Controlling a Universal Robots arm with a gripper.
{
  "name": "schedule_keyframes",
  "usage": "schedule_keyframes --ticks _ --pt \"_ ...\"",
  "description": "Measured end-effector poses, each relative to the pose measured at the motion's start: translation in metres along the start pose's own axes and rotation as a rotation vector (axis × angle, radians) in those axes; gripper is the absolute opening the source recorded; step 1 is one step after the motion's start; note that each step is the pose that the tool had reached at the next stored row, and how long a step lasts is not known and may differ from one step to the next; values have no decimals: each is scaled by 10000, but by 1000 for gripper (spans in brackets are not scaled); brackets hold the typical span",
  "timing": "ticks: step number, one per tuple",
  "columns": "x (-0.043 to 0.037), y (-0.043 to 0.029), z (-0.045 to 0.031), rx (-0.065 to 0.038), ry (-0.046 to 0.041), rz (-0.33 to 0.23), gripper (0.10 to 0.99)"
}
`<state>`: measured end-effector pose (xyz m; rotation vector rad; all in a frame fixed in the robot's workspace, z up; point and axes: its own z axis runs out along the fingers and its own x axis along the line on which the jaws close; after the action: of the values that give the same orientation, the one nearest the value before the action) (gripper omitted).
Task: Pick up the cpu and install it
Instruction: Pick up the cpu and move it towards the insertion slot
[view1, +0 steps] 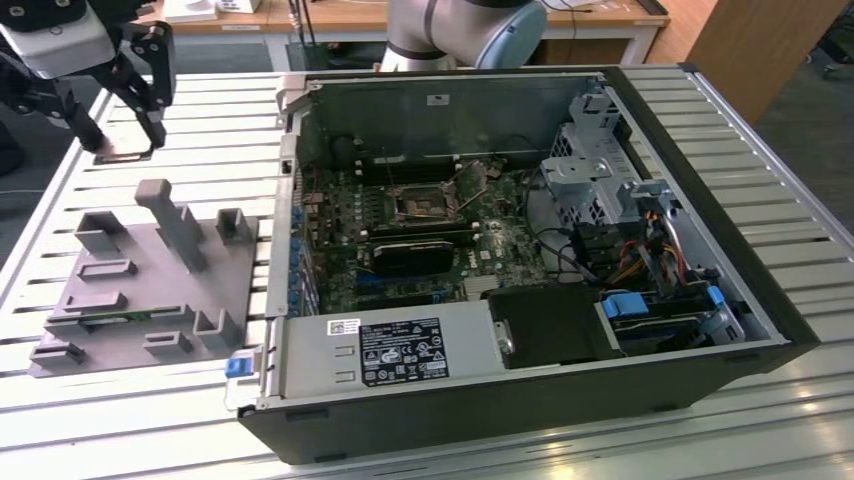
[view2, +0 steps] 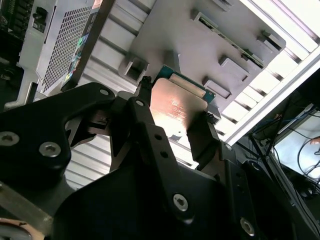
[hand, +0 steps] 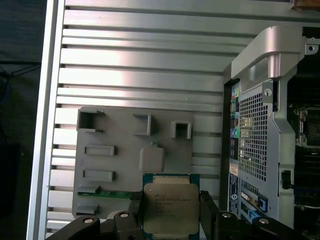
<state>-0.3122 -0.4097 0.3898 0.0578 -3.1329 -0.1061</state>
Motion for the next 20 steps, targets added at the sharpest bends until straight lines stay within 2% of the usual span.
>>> schedule_keyframes --ticks 20 --pt "-363 -3 -2 0 0 0 541"
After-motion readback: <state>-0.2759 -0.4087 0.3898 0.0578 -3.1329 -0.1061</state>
